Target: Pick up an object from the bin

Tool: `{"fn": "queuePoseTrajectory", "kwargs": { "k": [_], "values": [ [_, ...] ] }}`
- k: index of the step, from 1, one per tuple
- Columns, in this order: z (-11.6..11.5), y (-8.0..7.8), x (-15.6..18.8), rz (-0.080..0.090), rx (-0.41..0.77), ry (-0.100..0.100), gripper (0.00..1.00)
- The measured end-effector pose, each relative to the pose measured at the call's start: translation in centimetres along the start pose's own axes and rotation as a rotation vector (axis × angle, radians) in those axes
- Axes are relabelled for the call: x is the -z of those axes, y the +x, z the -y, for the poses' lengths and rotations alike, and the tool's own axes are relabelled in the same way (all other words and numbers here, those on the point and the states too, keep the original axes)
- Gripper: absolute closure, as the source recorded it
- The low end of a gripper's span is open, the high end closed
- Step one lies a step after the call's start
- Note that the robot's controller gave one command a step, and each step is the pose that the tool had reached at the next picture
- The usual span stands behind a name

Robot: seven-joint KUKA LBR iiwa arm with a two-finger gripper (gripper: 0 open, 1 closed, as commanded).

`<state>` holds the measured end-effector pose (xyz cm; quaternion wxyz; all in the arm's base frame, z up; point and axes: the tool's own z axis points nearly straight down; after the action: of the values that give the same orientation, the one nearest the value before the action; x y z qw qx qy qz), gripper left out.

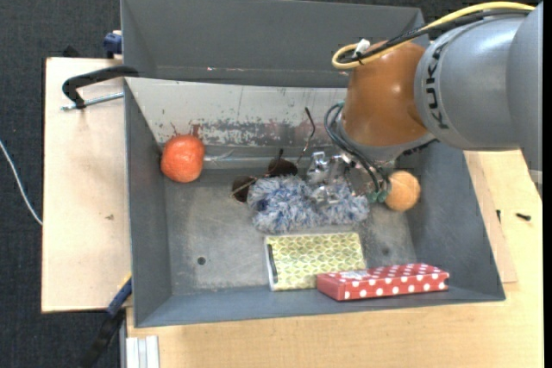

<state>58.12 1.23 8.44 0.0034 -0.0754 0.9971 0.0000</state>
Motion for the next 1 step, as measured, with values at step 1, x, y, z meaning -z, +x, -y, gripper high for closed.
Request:
{"fn": "queuePoseTrajectory", "kwargs": {
  "k": [1],
  "values": [
    [-0.03,0.13,0.68,-0.006,0.000,-0.001,1.00]
  ]
}}
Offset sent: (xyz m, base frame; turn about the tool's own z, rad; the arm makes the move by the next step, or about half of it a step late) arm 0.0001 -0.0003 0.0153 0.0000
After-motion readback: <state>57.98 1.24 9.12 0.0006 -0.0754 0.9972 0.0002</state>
